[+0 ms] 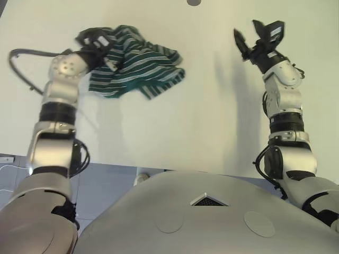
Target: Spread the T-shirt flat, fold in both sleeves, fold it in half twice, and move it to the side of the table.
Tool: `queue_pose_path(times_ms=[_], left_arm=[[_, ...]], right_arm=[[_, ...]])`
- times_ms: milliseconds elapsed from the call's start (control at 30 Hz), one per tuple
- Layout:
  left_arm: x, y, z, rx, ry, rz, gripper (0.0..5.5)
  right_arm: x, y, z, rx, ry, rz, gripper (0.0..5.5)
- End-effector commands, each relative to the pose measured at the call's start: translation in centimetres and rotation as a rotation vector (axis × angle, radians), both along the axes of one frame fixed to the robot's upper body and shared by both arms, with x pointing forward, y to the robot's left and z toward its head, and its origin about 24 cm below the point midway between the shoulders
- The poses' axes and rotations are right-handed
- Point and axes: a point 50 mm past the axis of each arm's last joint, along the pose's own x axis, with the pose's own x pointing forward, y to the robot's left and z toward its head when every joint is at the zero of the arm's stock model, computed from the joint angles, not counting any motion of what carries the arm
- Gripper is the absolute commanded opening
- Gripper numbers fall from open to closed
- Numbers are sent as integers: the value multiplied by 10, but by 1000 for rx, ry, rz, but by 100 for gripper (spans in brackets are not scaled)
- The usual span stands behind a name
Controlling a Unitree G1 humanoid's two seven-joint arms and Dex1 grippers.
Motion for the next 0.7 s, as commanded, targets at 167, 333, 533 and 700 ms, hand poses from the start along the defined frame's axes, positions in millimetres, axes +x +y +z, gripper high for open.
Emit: queue_pose_path(times_ms=[167, 333, 533, 700], left_arm=[[-29, 53, 55, -258, -138, 39, 540], [-98, 55, 37, 40, 111, -339, 540], [-107, 61, 15, 285, 175, -456, 490], [-108, 52, 2, 300, 145, -488, 390]], right_arm=[[-14, 5, -4, -109, 21, 55, 317], [-18, 4, -7, -134, 29, 44, 317], [-16, 6, -10, -157, 43, 58, 320], [-17, 3, -13, -204, 51, 65, 320]])
